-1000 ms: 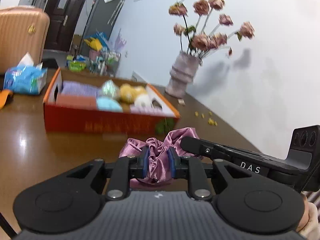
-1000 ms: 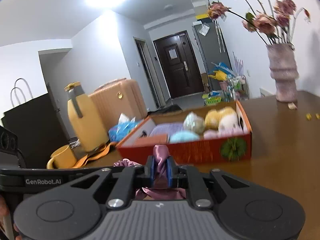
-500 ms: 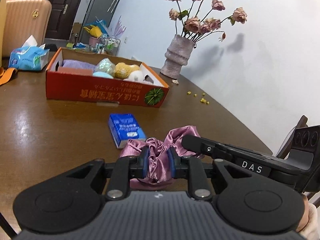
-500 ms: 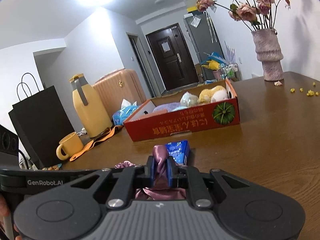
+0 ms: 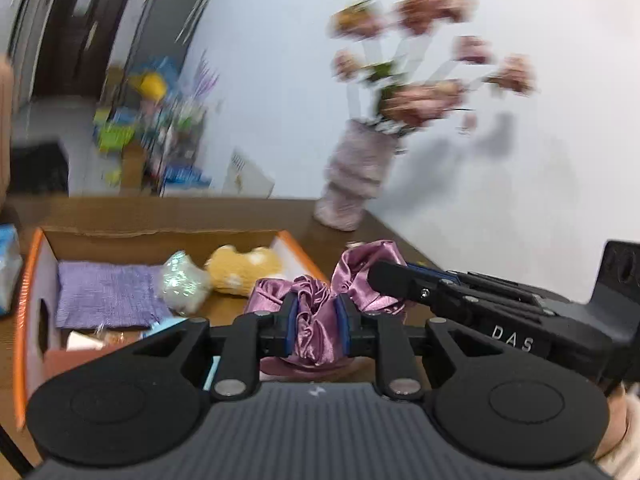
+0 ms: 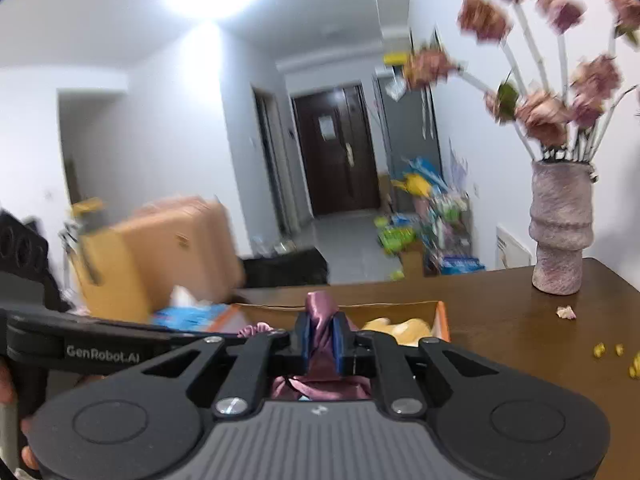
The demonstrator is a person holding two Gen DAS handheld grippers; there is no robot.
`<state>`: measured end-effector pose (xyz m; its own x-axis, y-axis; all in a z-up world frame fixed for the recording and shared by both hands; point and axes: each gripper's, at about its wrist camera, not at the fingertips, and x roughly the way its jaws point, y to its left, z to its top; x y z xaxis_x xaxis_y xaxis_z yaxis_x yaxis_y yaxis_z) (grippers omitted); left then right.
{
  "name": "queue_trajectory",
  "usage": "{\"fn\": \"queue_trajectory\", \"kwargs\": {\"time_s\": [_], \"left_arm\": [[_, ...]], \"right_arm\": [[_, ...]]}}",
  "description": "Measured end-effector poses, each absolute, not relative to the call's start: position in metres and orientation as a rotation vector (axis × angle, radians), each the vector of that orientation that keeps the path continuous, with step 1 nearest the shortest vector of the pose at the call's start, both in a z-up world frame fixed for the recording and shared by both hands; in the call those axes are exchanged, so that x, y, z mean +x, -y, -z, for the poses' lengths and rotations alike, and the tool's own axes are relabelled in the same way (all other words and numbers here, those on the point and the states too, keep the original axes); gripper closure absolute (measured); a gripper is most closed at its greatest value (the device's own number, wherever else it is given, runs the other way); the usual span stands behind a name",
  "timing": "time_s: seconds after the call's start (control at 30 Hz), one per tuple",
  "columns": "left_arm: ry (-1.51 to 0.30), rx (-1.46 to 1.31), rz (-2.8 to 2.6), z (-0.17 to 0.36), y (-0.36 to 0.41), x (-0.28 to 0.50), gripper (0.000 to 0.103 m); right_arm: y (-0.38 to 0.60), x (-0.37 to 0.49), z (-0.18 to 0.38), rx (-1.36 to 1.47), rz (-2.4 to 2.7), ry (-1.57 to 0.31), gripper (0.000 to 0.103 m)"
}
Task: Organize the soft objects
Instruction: 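Carry the pink bow into the box and open both grippers, then withdraw both grippers from the box back over the table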
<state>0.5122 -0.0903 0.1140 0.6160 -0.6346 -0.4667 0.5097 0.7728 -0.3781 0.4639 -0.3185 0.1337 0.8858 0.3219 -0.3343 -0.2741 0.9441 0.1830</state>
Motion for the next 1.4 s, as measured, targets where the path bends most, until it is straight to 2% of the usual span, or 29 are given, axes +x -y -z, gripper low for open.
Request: {"fn": "queue_trajectory", "kwargs": {"time_s": [0.17,0.27,0.43,0.57,0.63,0.7,0.73,0.8,0.97,1.03,1.17,1.4], "left_arm": [[-0.729,-0.222,0.592,-0.07,0.094,0.605,0.082],[-0.782,-0.157,0.516,-0.05,0.093,0.636,0.079],[-0.844,-0.038,0.474,-0.034,0.097,0.647,0.07],[-0.947,-0.052,0.455,-0.024,0.098,0.66,0.07],[-0.945,-0.041,0.444,-0.025,0.096,0.657,0.062],[-0.912,-0.034,0.418,-0.032,0.092,0.649,0.041],[-0.886,-0.036,0.402,-0.039,0.087,0.642,0.039],[-0.872,-0.036,0.386,-0.053,0.079,0.635,0.039],[-0.776,-0.008,0.327,-0.111,0.054,0.593,0.039],[-0.726,-0.008,0.305,-0.14,0.044,0.569,0.038],[-0.606,-0.008,0.27,-0.185,0.025,0.517,0.031],[-0.435,0.034,0.218,-0.212,0.025,0.43,0.024]], "right_arm": [[0.307,0.573,-0.104,0.089,-0.252,-0.53,0.093],[0.29,0.616,-0.081,0.07,-0.259,-0.643,0.093],[0.264,0.639,-0.05,-0.062,-0.28,-0.755,0.092],[0.266,0.647,-0.042,-0.024,-0.308,-0.864,0.092],[0.271,0.648,-0.042,0.02,-0.315,-0.9,0.092],[0.27,0.645,-0.043,0.013,-0.333,-0.93,0.086],[0.269,0.64,-0.042,-0.004,-0.341,-0.934,0.084],[0.27,0.63,-0.05,-0.011,-0.348,-0.923,0.073],[0.28,0.594,-0.116,-0.004,-0.338,-0.803,0.058],[0.287,0.572,-0.149,-0.022,-0.327,-0.743,0.055],[0.302,0.521,-0.206,-0.064,-0.302,-0.63,0.047],[0.324,0.446,-0.244,-0.053,-0.287,-0.528,0.04]]}}
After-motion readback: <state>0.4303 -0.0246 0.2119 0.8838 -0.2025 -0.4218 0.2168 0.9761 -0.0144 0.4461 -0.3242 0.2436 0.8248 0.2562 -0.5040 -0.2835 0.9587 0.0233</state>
